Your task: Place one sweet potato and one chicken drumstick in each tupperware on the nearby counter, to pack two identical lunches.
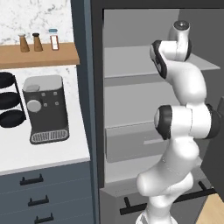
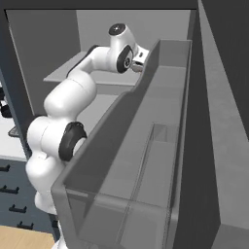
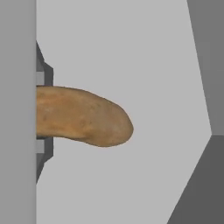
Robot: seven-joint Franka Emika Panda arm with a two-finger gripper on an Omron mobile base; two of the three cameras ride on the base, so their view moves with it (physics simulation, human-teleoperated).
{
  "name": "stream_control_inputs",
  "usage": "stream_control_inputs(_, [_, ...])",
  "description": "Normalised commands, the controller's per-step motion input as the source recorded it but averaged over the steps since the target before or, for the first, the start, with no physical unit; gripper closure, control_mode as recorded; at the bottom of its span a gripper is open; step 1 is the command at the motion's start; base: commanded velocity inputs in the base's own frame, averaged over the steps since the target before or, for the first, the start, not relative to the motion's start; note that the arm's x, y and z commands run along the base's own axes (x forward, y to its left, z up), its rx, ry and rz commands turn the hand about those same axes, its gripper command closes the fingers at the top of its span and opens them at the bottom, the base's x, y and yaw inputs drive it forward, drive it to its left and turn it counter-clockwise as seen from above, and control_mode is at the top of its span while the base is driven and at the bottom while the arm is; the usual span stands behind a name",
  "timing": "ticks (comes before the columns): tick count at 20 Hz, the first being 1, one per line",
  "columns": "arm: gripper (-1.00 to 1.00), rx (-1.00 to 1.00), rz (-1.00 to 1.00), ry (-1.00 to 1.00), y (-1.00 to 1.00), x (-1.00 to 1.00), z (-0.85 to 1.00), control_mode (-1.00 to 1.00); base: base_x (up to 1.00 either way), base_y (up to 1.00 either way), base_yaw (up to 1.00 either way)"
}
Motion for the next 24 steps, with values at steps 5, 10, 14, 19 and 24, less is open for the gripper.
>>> stream_control_inputs(5, [1.0, 0.22, 0.22, -0.37, 0.0, -1.0, 0.0, -1.0, 0.0, 0.0, 0.0])
stream_control_inputs(10, [1.0, 0.21, 0.2, -0.09, 0.06, -1.0, 0.06, -1.0, 0.0, 0.0, 0.0])
stream_control_inputs(14, [1.0, 0.18, 0.17, 0.0, 0.04, -1.0, 0.25, -1.0, 0.0, 0.0, 0.0])
stream_control_inputs(19, [1.0, 0.13, 0.17, 0.0, 0.09, -1.0, 0.18, -1.0, 0.0, 0.0, 0.0])
stream_control_inputs(24, [1.0, -0.11, 0.26, 0.06, 0.48, -1.0, -0.77, -1.0, 0.0, 0.0, 0.0])
